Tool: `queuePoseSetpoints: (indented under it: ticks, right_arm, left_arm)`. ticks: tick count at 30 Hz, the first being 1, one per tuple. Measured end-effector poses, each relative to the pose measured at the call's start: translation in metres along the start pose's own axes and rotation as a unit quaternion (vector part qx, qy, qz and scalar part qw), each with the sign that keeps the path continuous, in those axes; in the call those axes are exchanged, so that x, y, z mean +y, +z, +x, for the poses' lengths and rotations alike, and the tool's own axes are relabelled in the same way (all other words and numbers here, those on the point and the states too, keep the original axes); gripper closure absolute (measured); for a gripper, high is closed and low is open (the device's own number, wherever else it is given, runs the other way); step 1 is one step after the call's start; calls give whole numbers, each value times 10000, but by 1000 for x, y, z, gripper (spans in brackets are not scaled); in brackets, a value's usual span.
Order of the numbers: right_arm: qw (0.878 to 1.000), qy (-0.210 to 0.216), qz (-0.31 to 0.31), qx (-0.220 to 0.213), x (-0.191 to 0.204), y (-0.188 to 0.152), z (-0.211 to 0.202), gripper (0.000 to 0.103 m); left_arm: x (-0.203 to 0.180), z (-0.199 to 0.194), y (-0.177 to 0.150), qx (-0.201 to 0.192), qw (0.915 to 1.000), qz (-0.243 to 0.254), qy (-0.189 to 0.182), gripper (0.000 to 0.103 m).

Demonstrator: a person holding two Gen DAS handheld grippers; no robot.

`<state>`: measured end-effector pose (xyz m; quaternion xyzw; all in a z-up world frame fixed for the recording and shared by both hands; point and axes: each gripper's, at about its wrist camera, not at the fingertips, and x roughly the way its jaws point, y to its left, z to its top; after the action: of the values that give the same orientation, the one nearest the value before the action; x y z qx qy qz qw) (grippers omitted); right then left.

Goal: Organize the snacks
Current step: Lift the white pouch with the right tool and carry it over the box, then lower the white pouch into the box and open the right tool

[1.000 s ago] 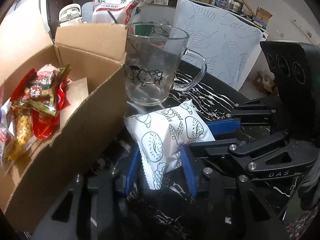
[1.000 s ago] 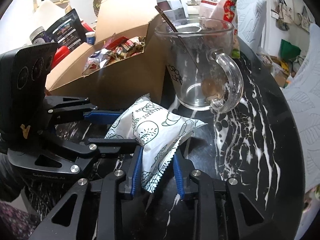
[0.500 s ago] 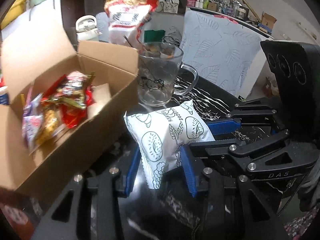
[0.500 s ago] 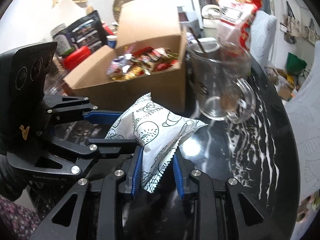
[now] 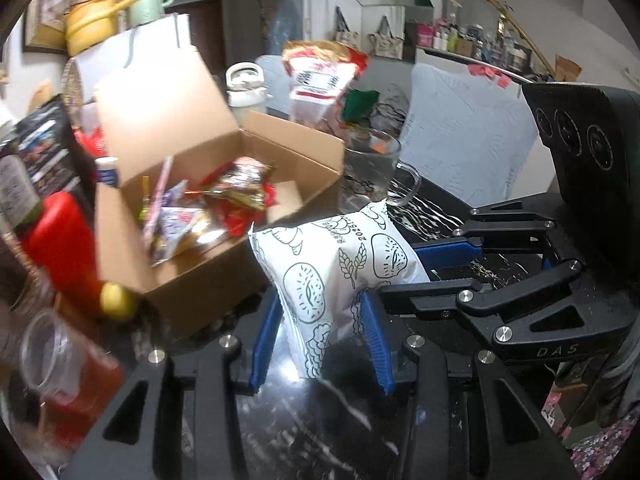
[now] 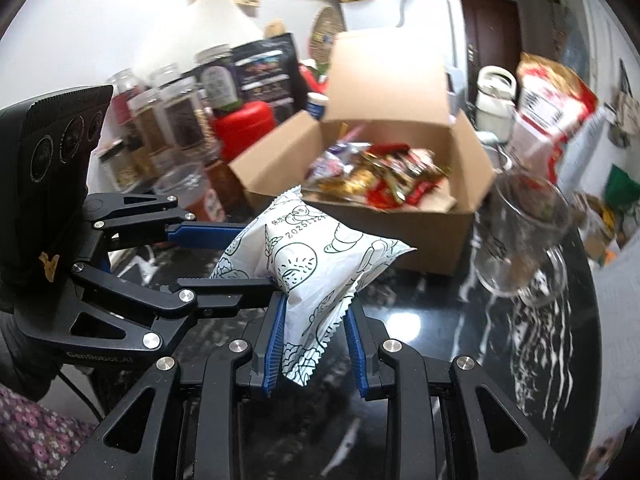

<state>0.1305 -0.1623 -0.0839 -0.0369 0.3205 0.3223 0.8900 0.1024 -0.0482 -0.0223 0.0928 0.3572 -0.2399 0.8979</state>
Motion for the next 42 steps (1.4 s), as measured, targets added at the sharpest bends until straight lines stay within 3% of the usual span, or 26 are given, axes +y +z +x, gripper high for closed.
queuePoseSetpoints:
  ticks: [10,18,32,42]
  right_arm:
    - [9978,153,-556,-312,36,36,-9,75]
    - [9955,21,-752,-578,41,72,-13,75]
    - [9930,-216,-858,-779,9,146,10,75]
    - [9950,-186,-785,-592,-32,184,56,75]
  left_arm:
    - [27,-49,12,-492,9975,-132,494,62]
    - [45,-56,41,-805,9946,-83,648,62]
    - [95,-22,111,-981,9926,67,709,62]
    - [134,33,140,-732,9953,-45,625,62]
